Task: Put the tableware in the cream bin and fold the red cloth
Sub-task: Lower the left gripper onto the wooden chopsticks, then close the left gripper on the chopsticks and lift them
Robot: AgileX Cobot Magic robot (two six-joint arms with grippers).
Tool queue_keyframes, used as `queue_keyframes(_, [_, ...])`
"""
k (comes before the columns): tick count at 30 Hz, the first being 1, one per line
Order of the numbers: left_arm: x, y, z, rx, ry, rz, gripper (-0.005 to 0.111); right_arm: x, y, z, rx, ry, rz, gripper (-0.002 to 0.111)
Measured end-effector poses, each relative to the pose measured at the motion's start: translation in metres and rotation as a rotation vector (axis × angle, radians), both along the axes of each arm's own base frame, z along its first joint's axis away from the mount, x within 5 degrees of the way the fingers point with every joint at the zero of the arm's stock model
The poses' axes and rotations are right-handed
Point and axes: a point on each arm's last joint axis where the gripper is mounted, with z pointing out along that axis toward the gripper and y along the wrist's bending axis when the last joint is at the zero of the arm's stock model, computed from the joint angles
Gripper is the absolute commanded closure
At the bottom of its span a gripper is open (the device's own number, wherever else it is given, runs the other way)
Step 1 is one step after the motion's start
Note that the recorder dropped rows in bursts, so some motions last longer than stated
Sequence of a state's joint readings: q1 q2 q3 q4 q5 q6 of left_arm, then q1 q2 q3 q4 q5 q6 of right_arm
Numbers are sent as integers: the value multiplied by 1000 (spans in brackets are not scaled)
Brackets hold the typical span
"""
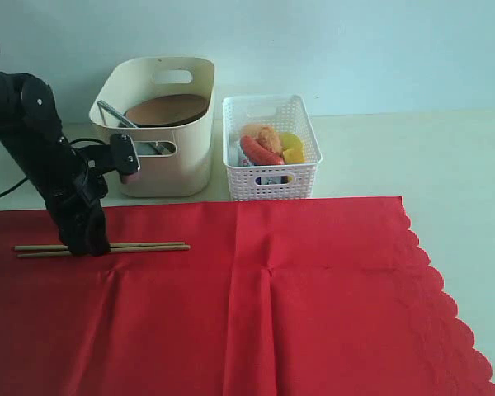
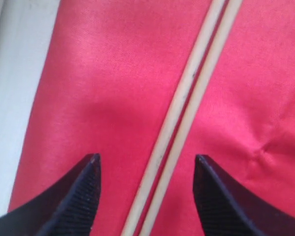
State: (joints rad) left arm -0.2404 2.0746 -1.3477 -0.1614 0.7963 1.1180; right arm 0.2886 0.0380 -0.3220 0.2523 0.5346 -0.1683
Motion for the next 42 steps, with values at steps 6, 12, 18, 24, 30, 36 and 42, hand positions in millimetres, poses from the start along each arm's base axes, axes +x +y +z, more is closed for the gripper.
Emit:
queue_keyframes(6, [6, -2, 5, -6, -20, -1, 52, 0, 0, 0, 0, 0, 0, 108])
queue_keyframes(12, [11, -3, 7, -4, -14, -9, 52, 0, 0, 0, 0, 0, 0, 108])
queue_keyframes(18, [10, -1, -1, 33, 47, -39, 52, 0, 0, 0, 0, 0, 0, 108])
queue_keyframes(24, [7, 0, -7, 48, 95, -82, 52, 0, 0, 0, 0, 0, 0, 108])
queue_keyframes(30, [7, 0, -7, 52, 94, -135, 52, 0, 0, 0, 0, 0, 0, 108])
queue_keyframes(36, [8, 0, -7, 59, 75, -154, 52, 0, 0, 0, 0, 0, 0, 108])
queue_keyframes(42, [9, 0, -7, 58, 69, -156, 52, 0, 0, 0, 0, 0, 0, 108])
